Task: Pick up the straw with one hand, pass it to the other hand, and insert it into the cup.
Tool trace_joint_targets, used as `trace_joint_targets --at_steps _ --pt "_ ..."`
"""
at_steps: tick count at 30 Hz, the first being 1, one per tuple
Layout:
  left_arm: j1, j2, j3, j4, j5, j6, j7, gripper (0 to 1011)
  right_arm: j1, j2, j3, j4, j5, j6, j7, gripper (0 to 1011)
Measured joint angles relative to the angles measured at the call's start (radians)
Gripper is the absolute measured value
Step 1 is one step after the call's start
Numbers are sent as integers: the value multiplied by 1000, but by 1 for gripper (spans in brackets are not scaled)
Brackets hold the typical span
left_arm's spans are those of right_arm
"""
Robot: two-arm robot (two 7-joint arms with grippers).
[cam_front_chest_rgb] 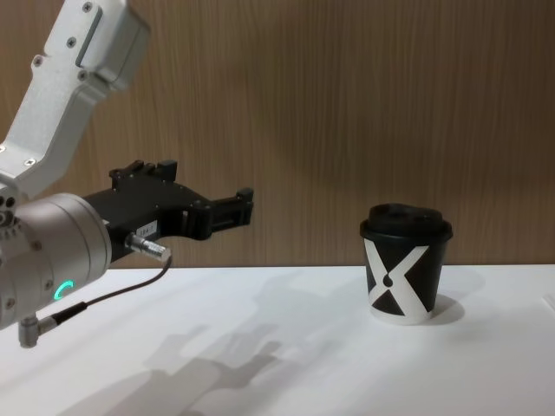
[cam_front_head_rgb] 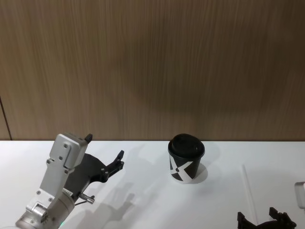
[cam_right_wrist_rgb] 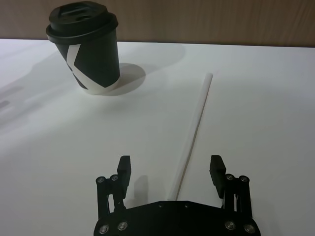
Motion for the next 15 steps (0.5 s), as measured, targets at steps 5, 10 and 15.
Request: trace_joint_targets --at_steps 5,10,15 --pt "0 0 0 0 0 0 0 1003 6 5 -2 5 -5 13 7 1001" --pt "0 0 0 0 0 0 0 1003 13 9 -4 13 -11 27 14 1001" --pt "0 0 0 0 0 0 0 1002 21 9 -5 22 -15 34 19 1001"
